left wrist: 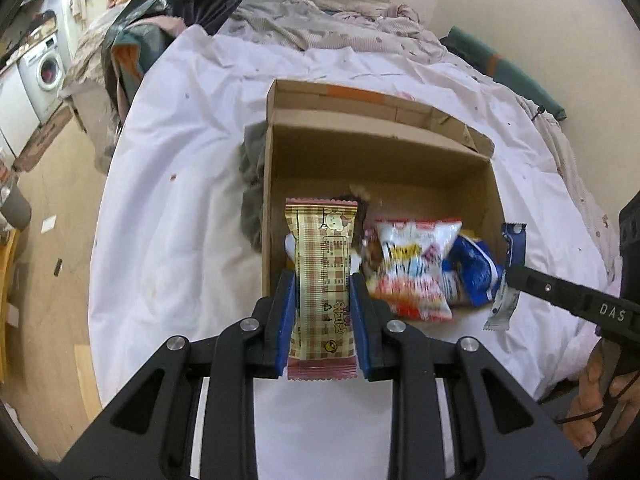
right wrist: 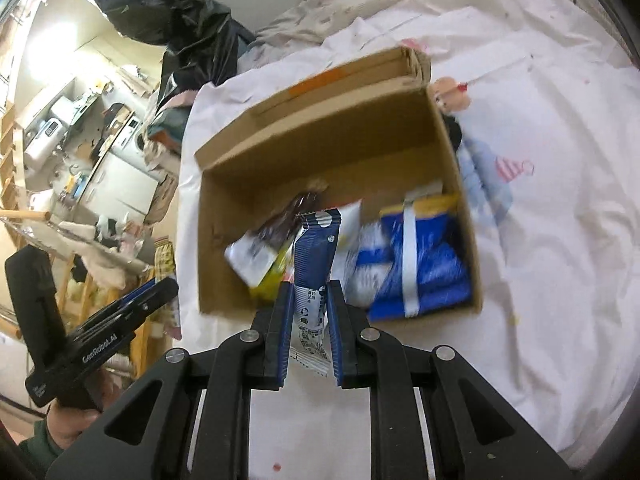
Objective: Organize snacks
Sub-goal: 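Lower both held snacks into the box and open both tools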
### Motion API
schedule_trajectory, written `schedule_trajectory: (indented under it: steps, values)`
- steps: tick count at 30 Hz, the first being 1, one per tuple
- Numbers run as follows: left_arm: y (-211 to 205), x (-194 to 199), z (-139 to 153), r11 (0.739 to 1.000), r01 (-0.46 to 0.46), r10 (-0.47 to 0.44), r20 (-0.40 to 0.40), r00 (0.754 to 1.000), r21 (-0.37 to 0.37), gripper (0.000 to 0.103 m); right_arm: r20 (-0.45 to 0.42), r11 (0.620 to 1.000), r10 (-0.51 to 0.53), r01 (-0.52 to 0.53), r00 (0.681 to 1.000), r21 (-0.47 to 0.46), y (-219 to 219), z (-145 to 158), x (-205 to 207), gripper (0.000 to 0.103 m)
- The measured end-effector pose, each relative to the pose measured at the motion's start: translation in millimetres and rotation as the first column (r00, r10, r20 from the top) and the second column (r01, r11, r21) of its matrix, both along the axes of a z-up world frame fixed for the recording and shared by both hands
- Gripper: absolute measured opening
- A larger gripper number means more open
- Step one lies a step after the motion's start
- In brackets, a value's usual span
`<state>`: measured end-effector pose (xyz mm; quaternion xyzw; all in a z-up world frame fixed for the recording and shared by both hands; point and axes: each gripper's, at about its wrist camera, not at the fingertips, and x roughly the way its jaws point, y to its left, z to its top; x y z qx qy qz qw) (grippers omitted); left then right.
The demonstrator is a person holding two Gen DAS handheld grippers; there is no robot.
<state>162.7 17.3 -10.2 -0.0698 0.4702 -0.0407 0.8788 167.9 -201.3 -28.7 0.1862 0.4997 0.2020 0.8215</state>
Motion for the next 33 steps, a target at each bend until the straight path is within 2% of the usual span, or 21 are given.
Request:
schedule_trajectory:
  steps: [7, 11, 14, 15, 17, 18, 19, 20, 21, 22, 26, 28, 31, 33]
  values:
    - [-4, 21, -18, 1.0, -0.005, 0.005, -0.001, 1.0, -0.015, 0.023, 0.036, 0.993, -0.037, 0.041, 0.999, -0.108, -8, -7, 25, 0.018]
    - [-4, 24, -29, 0.998, 0.013, -0.013, -0.007, 1.0, -0.055, 0.023, -0.011, 0.995, -0.058, 0.057, 0.998, -0.081, -14, -20, 31, 0.018]
    - [-5, 22, -30, 0.999, 0.016, -0.016, 0.01, 1.0, -0.042, 0.023, -0.018, 0.995, -0.062, 0.06, 0.998, -0.078, -15, -23, 31, 0.018]
    - [-5, 22, -30, 0.999, 0.019, -0.018, 0.013, 1.0, -0.044, 0.024, -0.018, 0.996, -0.061, 0.059, 0.998, -0.072, -14, -24, 32, 0.021]
    - [-6, 21, -32, 0.999, 0.027, -0.027, 0.005, 1.0, -0.043, 0.031, -0.029, 0.997, -0.059, 0.058, 0.998, -0.051, -14, -25, 33, 0.022]
    - [-7, 20, -32, 0.999, 0.033, -0.033, -0.001, 0.999, -0.038, 0.04, -0.035, 0.998, -0.059, 0.057, 0.998, -0.041, -14, -26, 32, 0.024]
    - [-7, 18, -31, 0.999, 0.037, -0.037, 0.0, 0.999, -0.035, 0.053, -0.04, 0.998, -0.06, 0.058, 0.997, -0.039, -14, -26, 32, 0.028]
    - [-7, 16, -29, 0.999, 0.041, -0.041, 0.008, 0.999, -0.029, 0.061, -0.041, 0.998, -0.06, 0.058, 0.997, -0.037, -14, -26, 31, 0.032]
    - [-8, 13, -25, 0.999, 0.042, -0.042, 0.02, 0.999, -0.02, 0.077, -0.042, 0.998, -0.06, 0.058, 0.997, -0.035, -15, -25, 31, 0.041]
    - [-8, 9, -20, 0.999, 0.033, -0.033, 0.042, 0.999, -0.005, 0.084, -0.034, 0.998, -0.061, 0.06, 0.998, -0.023, -16, -22, 29, 0.051]
    - [-5, -6, -4, 1.0, 0.024, -0.024, 0.089, 0.996, 0.003, 0.085, 0.044, 0.998, -0.063, 0.064, 0.997, -0.024, -19, -2, 17, 0.069]
    - [-3, -15, 5, 1.0, 0.018, -0.019, 0.11, 0.994, 0.01, 0.085, 0.077, 0.997, -0.065, 0.068, 0.995, -0.041, -19, 9, 8, 0.084]
    - [0, -31, 16, 1.0, -0.005, 0.0, 0.153, 0.988, 0.027, 0.085, 0.125, 0.995, -0.07, 0.077, 0.99, -0.056, -17, 26, -9, 0.097]
    - [2, -43, 23, 0.999, -0.016, 0.01, 0.176, 0.984, 0.035, 0.085, 0.166, 0.993, -0.062, 0.077, 0.984, -0.086, -15, 38, -24, 0.101]
